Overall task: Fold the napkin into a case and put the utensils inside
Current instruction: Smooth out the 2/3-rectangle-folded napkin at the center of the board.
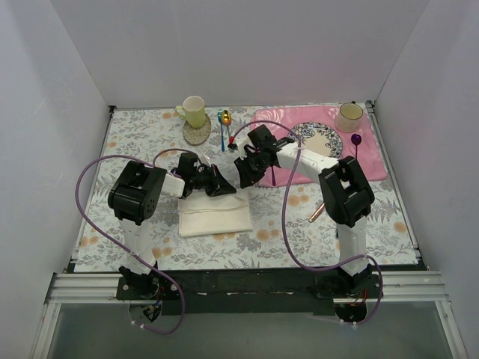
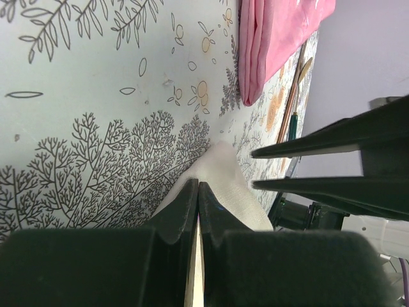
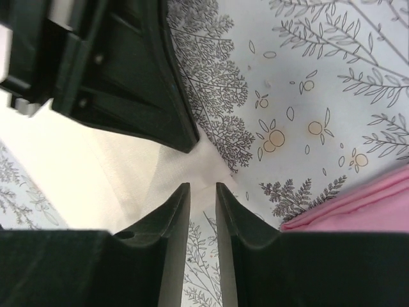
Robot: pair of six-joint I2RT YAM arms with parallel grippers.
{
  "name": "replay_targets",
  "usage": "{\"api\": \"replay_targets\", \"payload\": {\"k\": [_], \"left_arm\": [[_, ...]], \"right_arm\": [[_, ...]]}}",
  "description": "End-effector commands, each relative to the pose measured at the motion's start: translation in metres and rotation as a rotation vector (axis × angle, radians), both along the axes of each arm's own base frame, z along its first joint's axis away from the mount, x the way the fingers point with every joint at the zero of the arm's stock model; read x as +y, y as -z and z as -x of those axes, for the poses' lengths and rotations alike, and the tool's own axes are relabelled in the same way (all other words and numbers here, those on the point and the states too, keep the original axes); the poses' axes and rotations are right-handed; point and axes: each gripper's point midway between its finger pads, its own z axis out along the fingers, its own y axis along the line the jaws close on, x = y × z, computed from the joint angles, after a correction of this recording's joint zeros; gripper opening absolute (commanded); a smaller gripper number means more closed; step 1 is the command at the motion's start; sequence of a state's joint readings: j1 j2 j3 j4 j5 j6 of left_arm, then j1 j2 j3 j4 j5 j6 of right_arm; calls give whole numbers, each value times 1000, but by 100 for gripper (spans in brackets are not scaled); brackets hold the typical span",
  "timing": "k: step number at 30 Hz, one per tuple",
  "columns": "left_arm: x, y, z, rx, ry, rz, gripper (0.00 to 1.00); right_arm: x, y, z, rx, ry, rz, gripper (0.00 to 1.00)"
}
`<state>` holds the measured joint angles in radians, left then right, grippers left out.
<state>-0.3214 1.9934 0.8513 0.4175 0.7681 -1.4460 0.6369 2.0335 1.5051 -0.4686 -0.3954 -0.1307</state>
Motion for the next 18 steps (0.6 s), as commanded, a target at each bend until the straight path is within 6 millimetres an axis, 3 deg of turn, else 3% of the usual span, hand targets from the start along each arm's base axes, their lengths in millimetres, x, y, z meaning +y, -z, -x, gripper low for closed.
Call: {"api": "replay_targets", "payload": {"k": [1, 8, 12, 18], "left_arm": [[28, 59, 12, 90, -85, -215, 0], [27, 58, 12, 86, -79, -217, 0], [28, 58, 13, 85, -80, -219, 0], [23, 46, 11, 65, -71, -178, 0]], "right_arm": [[13, -59, 1, -45, -21, -110, 32], [9, -31, 31, 86, -25, -76, 34], [-2, 3, 60, 152, -39, -22, 31], [-27, 52, 70, 175, -24, 97, 20]]}}
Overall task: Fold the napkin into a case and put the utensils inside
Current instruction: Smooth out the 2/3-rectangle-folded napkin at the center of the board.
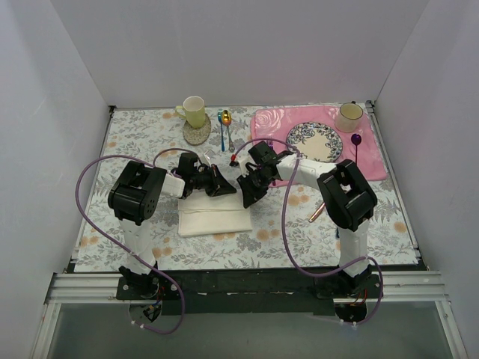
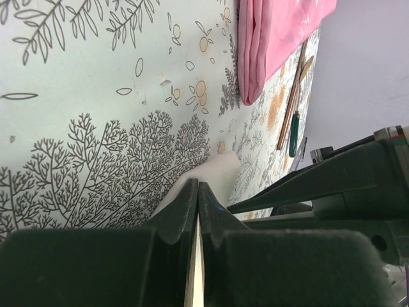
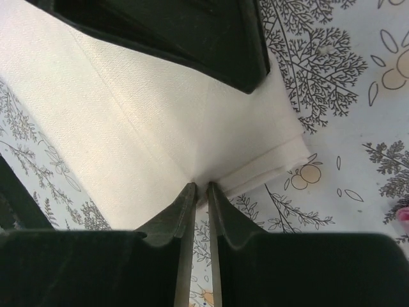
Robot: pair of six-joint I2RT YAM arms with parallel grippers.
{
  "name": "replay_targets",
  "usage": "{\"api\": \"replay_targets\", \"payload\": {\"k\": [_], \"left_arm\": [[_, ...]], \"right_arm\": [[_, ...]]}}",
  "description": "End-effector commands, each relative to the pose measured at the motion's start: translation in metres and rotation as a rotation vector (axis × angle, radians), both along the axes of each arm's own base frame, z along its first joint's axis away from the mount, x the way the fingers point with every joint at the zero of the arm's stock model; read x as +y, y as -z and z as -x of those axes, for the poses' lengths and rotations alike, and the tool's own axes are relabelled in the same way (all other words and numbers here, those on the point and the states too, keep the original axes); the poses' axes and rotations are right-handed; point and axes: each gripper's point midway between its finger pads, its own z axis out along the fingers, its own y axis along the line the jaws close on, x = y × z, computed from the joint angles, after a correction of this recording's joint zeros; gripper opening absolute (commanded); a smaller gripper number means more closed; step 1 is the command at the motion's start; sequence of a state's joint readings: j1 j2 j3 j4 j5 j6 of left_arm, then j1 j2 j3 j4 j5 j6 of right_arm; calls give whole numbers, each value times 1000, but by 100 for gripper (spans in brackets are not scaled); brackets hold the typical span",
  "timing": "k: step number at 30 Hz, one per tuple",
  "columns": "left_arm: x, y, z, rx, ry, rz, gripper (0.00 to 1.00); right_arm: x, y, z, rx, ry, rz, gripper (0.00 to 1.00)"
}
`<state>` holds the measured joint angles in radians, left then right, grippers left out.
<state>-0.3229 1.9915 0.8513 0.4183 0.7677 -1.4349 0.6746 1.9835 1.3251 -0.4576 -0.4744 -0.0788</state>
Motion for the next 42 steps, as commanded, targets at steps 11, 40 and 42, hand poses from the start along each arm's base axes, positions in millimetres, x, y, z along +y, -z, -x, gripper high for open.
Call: {"api": "replay_targets", "payload": {"k": [11, 40, 42], "left_arm": [[17, -81, 17, -128, 65, 155, 29], [89, -78, 53, -72, 52, 164, 45], [94, -49, 64, 33, 5, 122, 45]], "right_arm": [[-30, 54, 14, 25, 16, 140, 15], [-28, 61, 9, 45, 29, 148, 14], [-28, 61, 8, 48, 33, 147, 14]]}}
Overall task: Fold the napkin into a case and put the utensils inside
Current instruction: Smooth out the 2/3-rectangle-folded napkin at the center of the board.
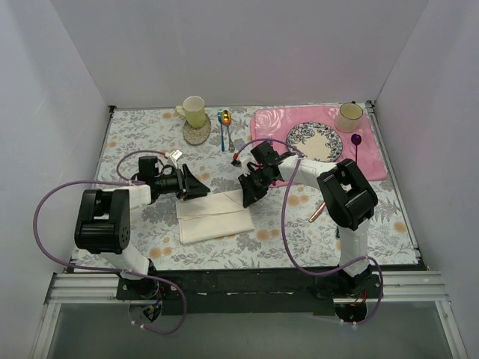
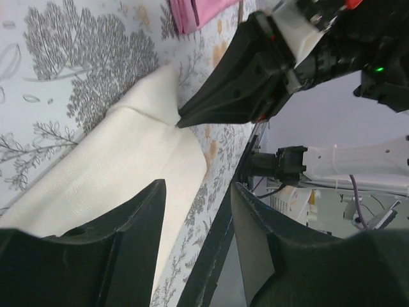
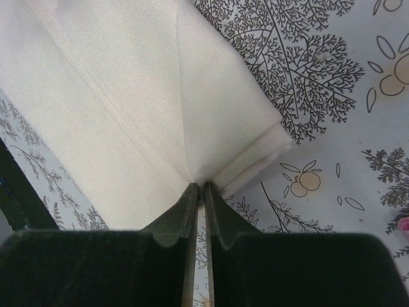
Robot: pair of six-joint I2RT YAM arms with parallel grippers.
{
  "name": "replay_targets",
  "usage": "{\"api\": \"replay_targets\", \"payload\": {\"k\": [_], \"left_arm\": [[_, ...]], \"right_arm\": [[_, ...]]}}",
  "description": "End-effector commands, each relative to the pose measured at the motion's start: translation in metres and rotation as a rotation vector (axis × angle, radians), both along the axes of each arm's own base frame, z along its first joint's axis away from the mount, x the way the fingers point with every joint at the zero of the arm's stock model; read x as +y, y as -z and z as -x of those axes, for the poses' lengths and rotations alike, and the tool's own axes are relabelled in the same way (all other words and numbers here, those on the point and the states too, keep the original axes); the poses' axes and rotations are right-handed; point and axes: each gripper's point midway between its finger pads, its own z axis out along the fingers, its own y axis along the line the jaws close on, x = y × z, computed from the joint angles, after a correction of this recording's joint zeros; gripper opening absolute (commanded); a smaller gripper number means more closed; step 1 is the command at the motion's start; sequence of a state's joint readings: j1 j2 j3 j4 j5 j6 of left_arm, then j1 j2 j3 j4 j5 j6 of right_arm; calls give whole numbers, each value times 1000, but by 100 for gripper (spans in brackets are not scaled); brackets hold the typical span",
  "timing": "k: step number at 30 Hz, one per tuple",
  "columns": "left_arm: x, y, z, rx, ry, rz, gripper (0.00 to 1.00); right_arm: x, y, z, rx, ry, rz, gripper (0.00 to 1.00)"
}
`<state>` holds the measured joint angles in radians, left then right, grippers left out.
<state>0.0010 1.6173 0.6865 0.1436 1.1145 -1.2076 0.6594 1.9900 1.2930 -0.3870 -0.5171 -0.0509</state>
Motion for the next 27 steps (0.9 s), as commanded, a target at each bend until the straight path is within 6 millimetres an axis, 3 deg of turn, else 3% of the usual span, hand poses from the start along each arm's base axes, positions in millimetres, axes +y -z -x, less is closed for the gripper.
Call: {"api": "replay_targets", "payload": {"k": [1, 3, 5, 8, 11, 15, 16, 17, 21, 23, 27], "left_arm": [[-2, 46, 28, 166, -16, -42, 44], [8, 84, 38, 295, -63, -102, 44], [23, 107, 38, 360, -129, -118, 46], [29, 115, 27, 371, -124, -118, 47], [22, 84, 10, 249, -71, -55, 49], [4, 16, -13, 46, -23, -2, 51], [-14, 9, -10, 37, 8, 7, 49], [-21, -1, -19, -5, 0, 2, 47], [-66, -14, -28, -11, 7, 20, 22], [-88, -6, -25, 0, 36, 32, 11], [-107, 14, -23, 71, 34, 38, 2]], "right_arm": [[-33, 59, 12, 39, 11, 200, 14], [-34, 60, 12, 45, 16, 200, 14], [-35, 61, 13, 51, 18, 202, 14], [-38, 63, 14, 61, 22, 206, 14], [-39, 63, 13, 67, 24, 199, 14], [-35, 61, 12, 67, 31, 184, 14], [-34, 59, 12, 67, 32, 178, 14], [-34, 59, 12, 68, 33, 174, 14], [-33, 59, 12, 66, 36, 167, 13], [-34, 59, 13, 69, 38, 167, 13], [-33, 58, 14, 69, 36, 162, 13]]}}
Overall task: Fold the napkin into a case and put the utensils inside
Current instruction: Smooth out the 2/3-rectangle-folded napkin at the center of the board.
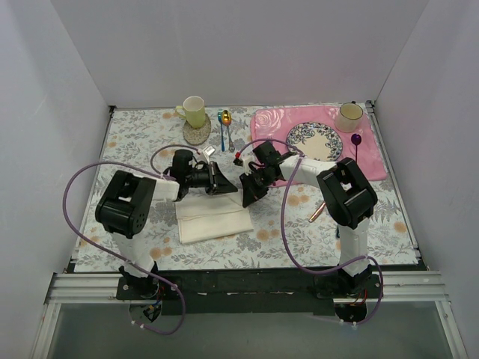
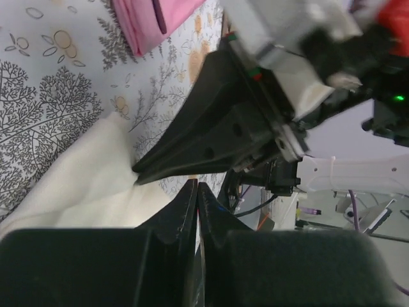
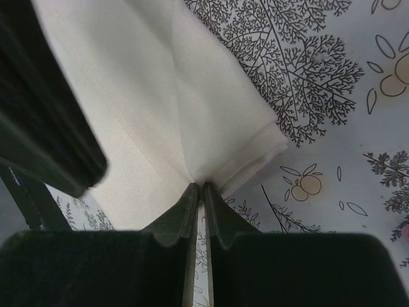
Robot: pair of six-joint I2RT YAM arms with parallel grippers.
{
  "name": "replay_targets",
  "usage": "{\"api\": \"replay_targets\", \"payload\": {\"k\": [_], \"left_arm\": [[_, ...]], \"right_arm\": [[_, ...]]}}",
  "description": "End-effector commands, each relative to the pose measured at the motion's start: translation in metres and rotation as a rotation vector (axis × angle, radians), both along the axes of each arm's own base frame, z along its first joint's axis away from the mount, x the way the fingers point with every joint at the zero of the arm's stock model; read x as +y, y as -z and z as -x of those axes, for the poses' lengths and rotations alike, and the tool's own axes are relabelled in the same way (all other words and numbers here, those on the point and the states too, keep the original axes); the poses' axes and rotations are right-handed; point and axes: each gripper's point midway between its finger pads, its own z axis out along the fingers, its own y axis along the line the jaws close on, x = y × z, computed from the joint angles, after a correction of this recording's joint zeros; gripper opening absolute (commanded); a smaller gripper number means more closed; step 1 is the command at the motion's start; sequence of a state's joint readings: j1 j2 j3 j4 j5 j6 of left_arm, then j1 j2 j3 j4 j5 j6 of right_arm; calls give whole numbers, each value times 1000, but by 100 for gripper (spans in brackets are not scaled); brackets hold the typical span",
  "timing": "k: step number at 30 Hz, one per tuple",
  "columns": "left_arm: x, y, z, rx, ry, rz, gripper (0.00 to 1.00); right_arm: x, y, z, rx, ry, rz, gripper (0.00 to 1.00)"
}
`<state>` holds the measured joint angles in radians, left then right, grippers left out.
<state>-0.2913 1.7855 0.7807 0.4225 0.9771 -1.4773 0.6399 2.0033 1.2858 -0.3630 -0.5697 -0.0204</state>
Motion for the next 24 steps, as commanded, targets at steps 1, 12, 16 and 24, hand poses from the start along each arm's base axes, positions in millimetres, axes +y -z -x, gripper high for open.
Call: {"api": "replay_targets", "payload": {"k": [1, 12, 16, 24], "left_arm": [[-16, 16, -14, 52, -71, 0, 1], [-3, 126, -5, 241, -109, -284, 0], [1, 134, -4, 250, -119, -316, 0], [1, 133, -4, 240, -117, -322, 0]], "right_arm": [[-35, 58, 14, 23, 13, 200, 13], [-13, 8, 8, -17, 6, 68, 24], [4, -61, 10, -34, -26, -131, 39], [34, -104, 27, 133, 6, -384, 64]]}}
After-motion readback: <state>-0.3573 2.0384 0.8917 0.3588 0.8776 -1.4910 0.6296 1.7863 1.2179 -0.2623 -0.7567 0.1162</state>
